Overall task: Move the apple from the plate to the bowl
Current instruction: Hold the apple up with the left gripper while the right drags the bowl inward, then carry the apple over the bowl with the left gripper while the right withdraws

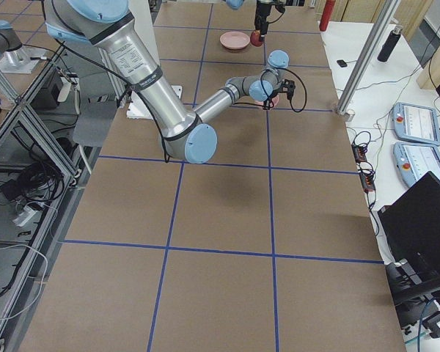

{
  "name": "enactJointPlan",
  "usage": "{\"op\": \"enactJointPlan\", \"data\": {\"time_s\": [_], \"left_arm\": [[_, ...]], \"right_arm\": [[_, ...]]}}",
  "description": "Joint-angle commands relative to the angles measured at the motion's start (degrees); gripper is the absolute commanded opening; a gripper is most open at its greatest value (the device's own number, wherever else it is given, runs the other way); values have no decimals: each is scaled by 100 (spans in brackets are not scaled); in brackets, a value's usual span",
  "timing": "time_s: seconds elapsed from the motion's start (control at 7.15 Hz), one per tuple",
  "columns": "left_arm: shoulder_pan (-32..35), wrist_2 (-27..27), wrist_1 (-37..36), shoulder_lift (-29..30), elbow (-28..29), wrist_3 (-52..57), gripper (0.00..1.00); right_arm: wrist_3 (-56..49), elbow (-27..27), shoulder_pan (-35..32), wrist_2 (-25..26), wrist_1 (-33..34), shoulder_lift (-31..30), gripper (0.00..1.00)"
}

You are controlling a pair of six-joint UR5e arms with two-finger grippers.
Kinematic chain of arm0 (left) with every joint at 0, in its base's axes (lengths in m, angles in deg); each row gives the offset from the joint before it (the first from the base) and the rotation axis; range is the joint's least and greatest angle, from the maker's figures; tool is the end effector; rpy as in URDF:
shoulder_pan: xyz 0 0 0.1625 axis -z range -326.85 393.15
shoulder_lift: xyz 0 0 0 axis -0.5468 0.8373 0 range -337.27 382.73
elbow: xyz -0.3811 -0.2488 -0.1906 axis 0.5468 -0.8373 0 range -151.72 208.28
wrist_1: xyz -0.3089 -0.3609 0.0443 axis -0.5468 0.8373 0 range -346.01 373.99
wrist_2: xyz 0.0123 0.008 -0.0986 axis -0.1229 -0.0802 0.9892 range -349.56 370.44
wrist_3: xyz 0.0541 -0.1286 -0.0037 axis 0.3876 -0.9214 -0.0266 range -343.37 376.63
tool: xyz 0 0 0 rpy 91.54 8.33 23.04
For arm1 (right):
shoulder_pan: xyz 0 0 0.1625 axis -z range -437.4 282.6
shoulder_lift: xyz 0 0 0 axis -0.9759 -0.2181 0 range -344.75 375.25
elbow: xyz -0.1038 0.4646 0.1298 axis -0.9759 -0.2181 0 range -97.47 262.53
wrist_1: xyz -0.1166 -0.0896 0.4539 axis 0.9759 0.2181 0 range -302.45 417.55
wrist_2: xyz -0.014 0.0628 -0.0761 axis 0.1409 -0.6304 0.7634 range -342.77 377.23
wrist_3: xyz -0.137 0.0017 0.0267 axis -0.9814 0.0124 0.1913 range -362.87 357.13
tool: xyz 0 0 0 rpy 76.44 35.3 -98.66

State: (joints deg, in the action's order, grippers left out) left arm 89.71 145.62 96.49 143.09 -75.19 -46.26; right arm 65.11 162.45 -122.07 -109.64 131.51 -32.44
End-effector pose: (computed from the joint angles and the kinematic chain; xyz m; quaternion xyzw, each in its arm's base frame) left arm 0.3674 -0.6185 0.2912 -0.0799 0.4579 -0.1072 0.8789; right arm -0.5834 -0.6464 0.2830 -0.0279 -0.4827 0.0433 0.8743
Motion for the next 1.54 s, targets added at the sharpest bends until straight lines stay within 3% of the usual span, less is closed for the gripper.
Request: {"op": "enactJointPlan", "data": {"time_s": [0.0, 0.42, 0.56, 0.7, 0.84, 0.98, 1.12, 1.26, 1.4], "left_arm": [[-40, 0, 38, 30, 46, -30, 0], [-92, 0, 47, 31, 46, -22, 0], [-101, 0, 47, 31, 46, -22, 0], [-110, 0, 47, 31, 55, -30, 0], [-128, 0, 56, 74, 46, -135, 0], [-545, -44, 56, 310, 64, -597, 0], [-767, -53, 82, 669, 194, -1037, 0], [-1030, -297, 230, 985, 387, -1459, 0], [-1224, -551, 806, 1293, 911, -1898, 0]], "right_arm": [[572, -204, 492, 443, -31, 295, 0], [672, -292, 828, 831, -101, 295, 4], [707, -309, 828, 831, -188, 278, 42], [716, -275, 811, 822, -224, 269, 99], [707, -179, 680, 744, -224, 277, 100], [638, -4, 505, 612, -216, 260, 100], [515, 111, 146, -42, -216, 121, 100], [296, 539, -214, -396, -189, -385, 100], [-437, 934, -470, -365, -163, -956, 100]]}}
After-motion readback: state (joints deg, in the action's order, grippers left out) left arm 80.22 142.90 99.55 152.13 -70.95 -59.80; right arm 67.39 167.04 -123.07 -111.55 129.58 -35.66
